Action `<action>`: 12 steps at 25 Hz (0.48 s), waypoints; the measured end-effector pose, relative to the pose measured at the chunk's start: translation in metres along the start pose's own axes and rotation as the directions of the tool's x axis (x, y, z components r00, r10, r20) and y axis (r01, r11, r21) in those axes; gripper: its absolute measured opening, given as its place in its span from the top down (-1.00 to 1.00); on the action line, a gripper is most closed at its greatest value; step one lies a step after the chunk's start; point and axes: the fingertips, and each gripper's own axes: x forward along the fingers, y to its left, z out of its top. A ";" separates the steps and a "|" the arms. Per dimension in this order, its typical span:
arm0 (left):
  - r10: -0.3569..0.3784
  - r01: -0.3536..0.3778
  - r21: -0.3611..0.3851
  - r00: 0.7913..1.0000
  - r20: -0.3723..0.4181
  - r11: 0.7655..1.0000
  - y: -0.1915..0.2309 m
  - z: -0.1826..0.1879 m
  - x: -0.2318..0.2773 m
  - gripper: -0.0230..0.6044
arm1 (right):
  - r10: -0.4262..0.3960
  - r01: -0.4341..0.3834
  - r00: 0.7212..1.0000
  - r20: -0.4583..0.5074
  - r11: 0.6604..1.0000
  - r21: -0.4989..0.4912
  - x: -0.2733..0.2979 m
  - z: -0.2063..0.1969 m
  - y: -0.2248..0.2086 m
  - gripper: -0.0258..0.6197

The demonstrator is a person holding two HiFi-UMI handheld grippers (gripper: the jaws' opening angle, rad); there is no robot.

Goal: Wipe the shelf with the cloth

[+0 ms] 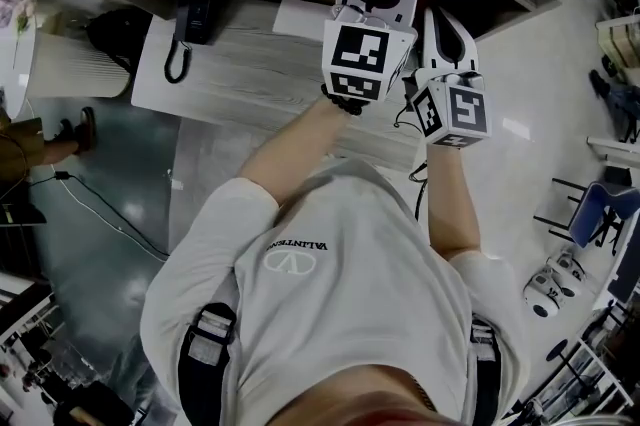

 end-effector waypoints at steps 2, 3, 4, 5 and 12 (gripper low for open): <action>0.016 -0.016 -0.008 1.000 -0.004 1.000 0.005 -0.001 -0.002 0.66 | 0.003 -0.003 1.000 -0.006 1.000 0.001 0.000 -0.002 0.002 0.92; 0.023 -0.023 -0.012 1.000 -0.006 1.000 0.009 -0.002 -0.004 0.66 | 0.004 -0.004 1.000 -0.010 1.000 0.002 0.002 -0.004 0.004 0.92; 0.029 -0.029 -0.015 1.000 -0.007 0.999 0.013 -0.004 -0.005 0.66 | 0.005 -0.005 1.000 -0.013 1.000 0.002 0.003 -0.007 0.006 0.92; 0.035 -0.035 -0.019 0.999 -0.010 0.999 0.018 -0.006 -0.005 0.66 | 0.005 -0.005 1.000 -0.017 1.000 0.002 0.005 -0.009 0.008 0.92; 0.099 -0.099 -0.041 0.995 -0.017 0.994 0.034 -0.015 -0.008 0.66 | 0.003 -0.003 0.999 -0.042 1.000 0.010 0.007 -0.021 0.011 0.92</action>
